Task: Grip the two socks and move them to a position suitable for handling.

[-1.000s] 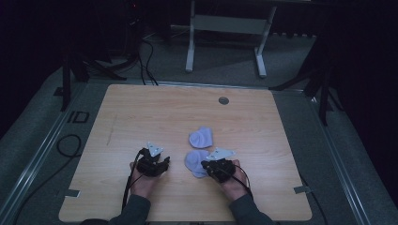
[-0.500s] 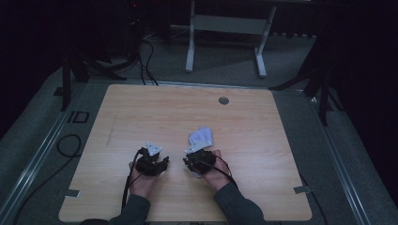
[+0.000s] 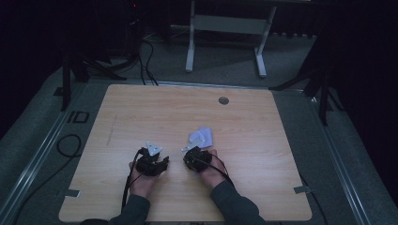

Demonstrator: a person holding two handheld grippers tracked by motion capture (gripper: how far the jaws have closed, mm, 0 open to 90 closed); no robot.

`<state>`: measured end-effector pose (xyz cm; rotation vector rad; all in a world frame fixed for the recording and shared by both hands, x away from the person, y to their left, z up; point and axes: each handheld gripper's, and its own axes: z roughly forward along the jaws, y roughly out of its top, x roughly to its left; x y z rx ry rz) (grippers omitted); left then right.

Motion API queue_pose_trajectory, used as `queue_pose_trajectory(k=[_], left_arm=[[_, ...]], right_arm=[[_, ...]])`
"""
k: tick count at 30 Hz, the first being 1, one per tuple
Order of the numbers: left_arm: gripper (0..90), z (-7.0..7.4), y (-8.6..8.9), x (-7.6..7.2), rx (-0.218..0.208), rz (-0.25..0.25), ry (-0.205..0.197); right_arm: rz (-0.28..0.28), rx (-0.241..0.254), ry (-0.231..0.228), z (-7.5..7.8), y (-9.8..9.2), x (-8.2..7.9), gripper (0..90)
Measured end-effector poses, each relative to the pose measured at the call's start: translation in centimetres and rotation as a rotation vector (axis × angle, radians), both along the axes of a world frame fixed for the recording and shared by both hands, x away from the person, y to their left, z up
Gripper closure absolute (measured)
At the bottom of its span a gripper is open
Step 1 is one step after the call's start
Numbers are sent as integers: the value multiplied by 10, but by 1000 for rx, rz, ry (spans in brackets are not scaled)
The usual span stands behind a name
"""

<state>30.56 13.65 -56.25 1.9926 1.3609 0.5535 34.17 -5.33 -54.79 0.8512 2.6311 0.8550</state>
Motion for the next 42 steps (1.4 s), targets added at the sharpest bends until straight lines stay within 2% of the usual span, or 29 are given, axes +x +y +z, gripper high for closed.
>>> queue_pose_trajectory(k=[2,5,6,7,10,12,18,24,28,31,33,36,42], left_arm=[[568,0,0,0,0,0,1],[576,0,1,0,-4,2,2],[580,0,1,0,-4,2,2],[592,1,1,0,-7,2,7],[608,1,0,0,-13,-6,11],[611,1,-1,-1,-8,-11,10],[619,1,-4,-1,-8,-22,10],[635,1,-10,-3,-2,-52,4],[642,1,-14,-5,-1,-65,3],[655,3,-16,-7,-17,-82,-7],[660,4,-18,-8,-18,-88,-13],[665,6,-23,-12,-17,-123,-24],[693,7,-33,-18,-41,-165,-18]], right_arm=[[-14,25,25,0,-2,3,873],[-33,68,39,2,-5,4,875],[-33,68,39,2,-5,4,875],[-41,122,48,8,-10,4,875],[-46,173,61,16,-13,3,874],[-54,191,49,21,-15,3,874],[-68,224,24,34,-19,2,875],[-80,246,11,40,-25,1,875],[-87,264,16,41,-31,0,874],[-90,289,23,41,-36,0,874],[-97,289,22,40,-40,0,875],[-104,282,22,37,-46,0,875],[-119,285,24,32,-60,-1,875]])
